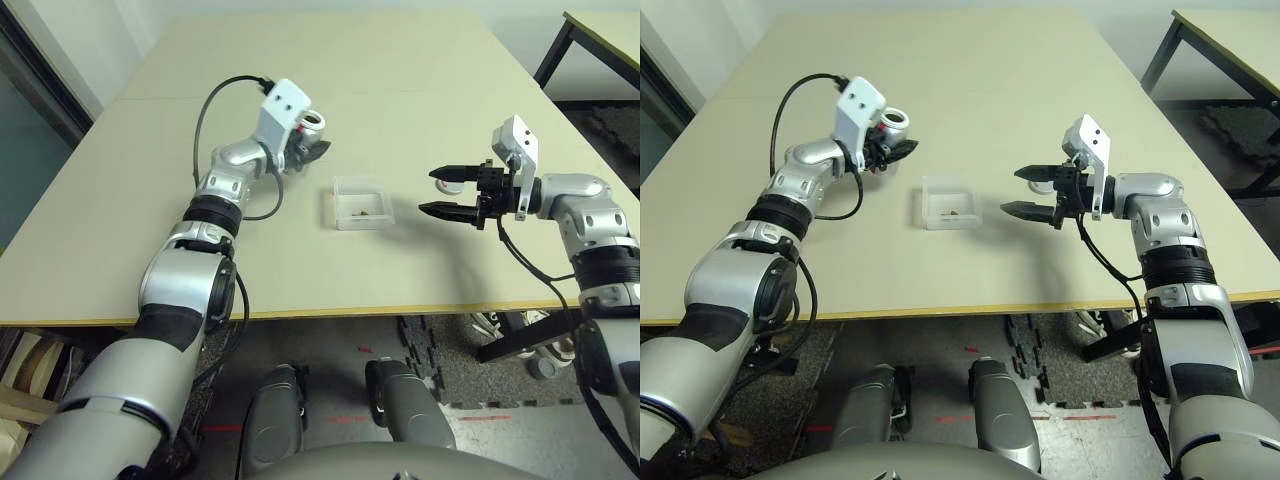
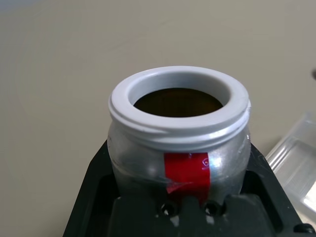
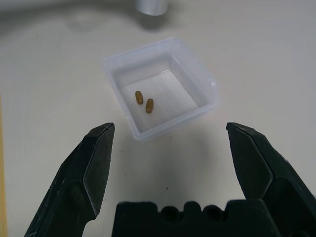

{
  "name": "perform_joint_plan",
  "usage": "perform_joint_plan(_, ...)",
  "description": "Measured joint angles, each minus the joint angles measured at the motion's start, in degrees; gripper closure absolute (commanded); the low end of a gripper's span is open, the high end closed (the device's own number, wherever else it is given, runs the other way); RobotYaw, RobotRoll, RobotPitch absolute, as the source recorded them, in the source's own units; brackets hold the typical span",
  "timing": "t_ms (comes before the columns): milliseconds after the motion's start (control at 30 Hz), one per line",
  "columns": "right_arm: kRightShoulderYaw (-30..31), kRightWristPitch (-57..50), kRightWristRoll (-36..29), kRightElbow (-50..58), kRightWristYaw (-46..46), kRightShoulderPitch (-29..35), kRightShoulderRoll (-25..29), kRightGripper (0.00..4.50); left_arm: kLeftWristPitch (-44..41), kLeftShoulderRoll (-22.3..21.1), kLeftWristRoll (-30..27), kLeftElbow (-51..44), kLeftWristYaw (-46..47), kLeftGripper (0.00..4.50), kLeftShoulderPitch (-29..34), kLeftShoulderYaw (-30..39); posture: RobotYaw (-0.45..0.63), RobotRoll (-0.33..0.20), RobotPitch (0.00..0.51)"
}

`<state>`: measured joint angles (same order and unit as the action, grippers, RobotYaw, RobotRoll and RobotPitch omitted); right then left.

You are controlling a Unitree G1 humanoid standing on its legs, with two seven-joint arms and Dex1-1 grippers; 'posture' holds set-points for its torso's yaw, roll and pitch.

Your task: Pour the medicine from the bottle into the box.

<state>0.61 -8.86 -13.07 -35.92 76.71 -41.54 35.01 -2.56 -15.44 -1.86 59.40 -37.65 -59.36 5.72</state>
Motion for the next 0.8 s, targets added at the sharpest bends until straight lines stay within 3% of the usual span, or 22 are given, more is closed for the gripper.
perform_joint_plan(300, 0.4, 0.8, 0.6, -0.6, 0.5, -0.2, 0.1, 0.00, 3.8, -0.5, -3.5, 0.4, 7.9, 1.85, 4.8, 5.3, -0.16, 0.000, 0.098)
perform_joint_plan(800, 0.7, 0.7, 0.6, -0.1, 0.4, -0.3, 0.6, 0.00, 14.1, -0.2, -3.4, 9.0, 12.7, 1.85, 6.1, 5.4, -0.19, 0.000, 0.102)
